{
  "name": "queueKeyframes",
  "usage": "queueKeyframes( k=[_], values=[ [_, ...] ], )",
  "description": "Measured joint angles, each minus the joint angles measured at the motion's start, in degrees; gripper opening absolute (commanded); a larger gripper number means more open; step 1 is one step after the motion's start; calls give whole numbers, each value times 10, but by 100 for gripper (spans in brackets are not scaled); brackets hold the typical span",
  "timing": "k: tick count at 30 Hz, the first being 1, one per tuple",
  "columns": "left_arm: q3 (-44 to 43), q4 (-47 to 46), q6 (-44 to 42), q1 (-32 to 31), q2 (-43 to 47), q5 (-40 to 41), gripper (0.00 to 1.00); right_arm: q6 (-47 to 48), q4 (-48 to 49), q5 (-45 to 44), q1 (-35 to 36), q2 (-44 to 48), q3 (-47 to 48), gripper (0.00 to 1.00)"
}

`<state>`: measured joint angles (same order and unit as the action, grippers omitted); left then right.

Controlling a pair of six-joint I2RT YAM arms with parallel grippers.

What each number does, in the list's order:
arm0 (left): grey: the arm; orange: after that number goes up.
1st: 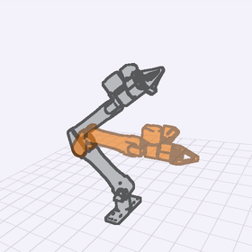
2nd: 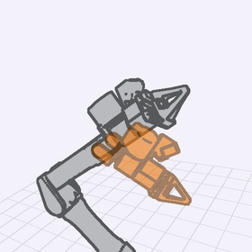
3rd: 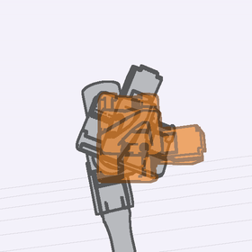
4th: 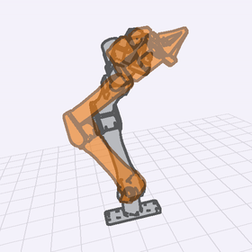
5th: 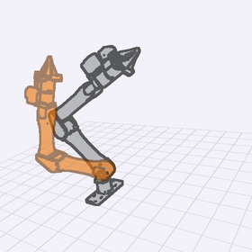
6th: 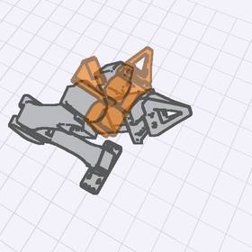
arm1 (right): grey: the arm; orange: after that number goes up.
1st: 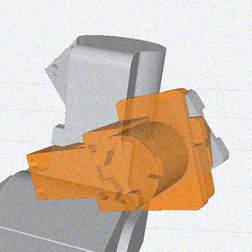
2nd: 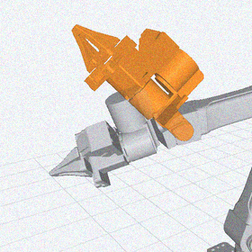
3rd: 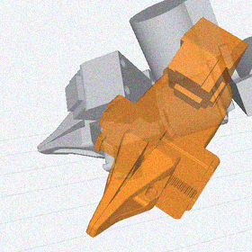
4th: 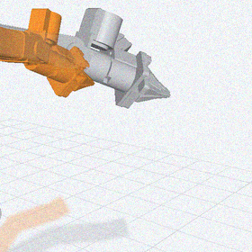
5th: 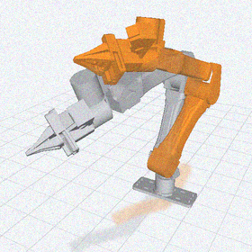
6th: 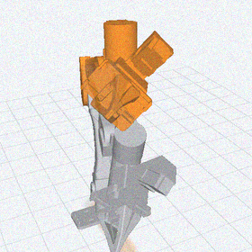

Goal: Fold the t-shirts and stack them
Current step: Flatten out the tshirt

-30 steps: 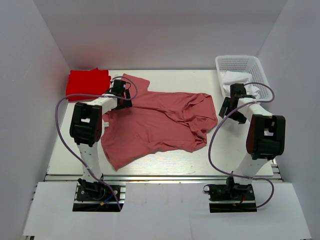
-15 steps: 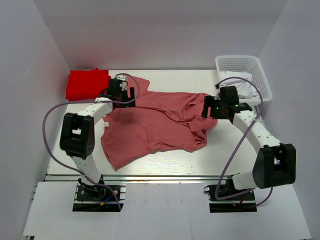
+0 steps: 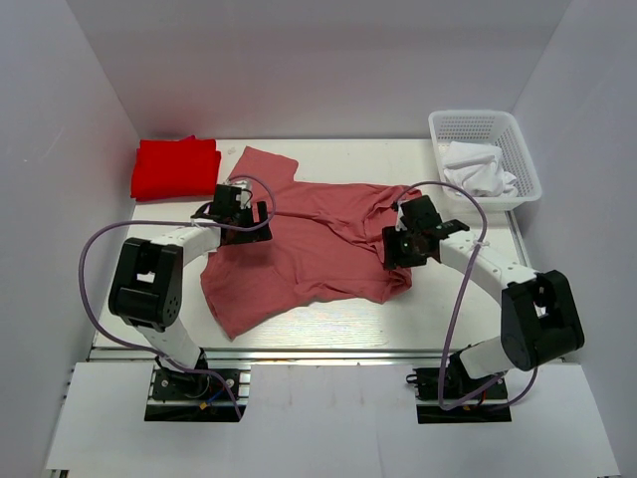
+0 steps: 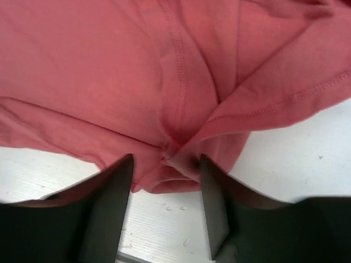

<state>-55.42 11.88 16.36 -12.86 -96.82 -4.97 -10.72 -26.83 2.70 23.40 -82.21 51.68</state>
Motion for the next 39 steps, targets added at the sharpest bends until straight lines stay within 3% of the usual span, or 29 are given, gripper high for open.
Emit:
queueKeyframes(
  k=[2, 3, 6, 16, 24, 26, 27, 28, 29, 35, 39],
  values=[
    [0, -3, 5, 0, -6, 4, 100, -11, -1, -19, 1, -9, 0, 29],
    [1, -3, 7, 0, -9, 8, 100, -14, -2, -29, 1, -14, 0, 11],
    [6, -3, 9, 0, -15, 16, 100, -43, -9, -70, 1, -21, 0, 0],
    [7, -6, 17, 4, -17, 40, 100, -145, -64, -212, -11, 22, -1, 0],
    [7, -11, 23, 4, -21, 60, 100, -249, -143, -303, -83, 41, -20, 0],
    [7, -12, 24, 4, -21, 61, 100, -269, -154, -308, -102, 38, -37, 18],
    [7, -12, 24, 4, -21, 62, 100, -281, -160, -308, -111, 36, -45, 62],
    [7, -12, 25, 4, -21, 62, 100, -291, -169, -312, -119, 33, -50, 80],
    [7, -12, 25, 4, -21, 64, 100, -296, -182, -317, -127, 29, -53, 90],
    [3, -12, 23, 3, -25, 75, 100, -305, -237, -341, -147, 57, -46, 87],
    [3, -12, 18, -1, -26, 74, 100, -227, -213, -266, -142, 116, -8, 82]
  ],
)
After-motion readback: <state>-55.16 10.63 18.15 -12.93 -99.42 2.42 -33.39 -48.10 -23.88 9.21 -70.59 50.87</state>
